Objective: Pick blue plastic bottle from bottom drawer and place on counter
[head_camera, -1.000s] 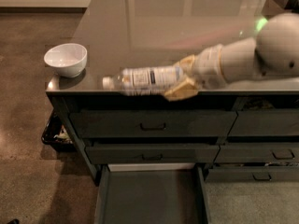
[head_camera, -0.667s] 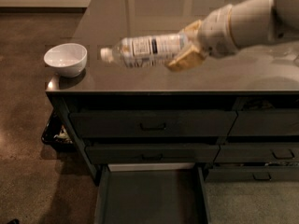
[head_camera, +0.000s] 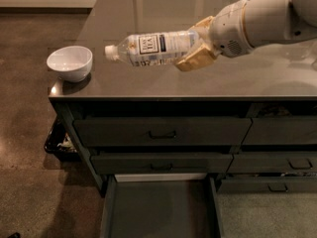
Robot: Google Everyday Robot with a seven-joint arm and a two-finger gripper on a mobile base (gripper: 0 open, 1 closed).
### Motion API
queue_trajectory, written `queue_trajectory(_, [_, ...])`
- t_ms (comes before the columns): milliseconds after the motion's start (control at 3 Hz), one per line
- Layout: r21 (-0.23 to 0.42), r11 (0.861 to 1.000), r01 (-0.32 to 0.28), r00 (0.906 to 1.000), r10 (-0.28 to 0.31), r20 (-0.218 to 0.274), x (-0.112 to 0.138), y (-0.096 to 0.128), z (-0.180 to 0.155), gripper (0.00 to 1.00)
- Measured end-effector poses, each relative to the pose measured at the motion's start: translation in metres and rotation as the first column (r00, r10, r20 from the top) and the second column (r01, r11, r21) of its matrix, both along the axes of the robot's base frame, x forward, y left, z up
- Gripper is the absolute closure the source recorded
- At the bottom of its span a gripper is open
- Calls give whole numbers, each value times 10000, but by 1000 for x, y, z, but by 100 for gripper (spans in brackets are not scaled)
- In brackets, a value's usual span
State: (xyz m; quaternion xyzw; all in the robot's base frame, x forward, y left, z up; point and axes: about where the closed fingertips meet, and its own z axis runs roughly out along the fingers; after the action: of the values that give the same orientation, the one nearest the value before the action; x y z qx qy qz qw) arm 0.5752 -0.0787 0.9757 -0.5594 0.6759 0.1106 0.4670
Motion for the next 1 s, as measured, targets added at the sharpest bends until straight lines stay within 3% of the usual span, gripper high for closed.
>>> queue_trajectory(333, [-1,10000,3,10000,-3,0,0,0,0,100])
queue_trajectory(667, [-191,9978,639,9968,-647,-464,23,-9,-10,100])
queue_trajectory(1000, [-138,9906,1358,9828,-1364,-1245,51,-19,-33,100])
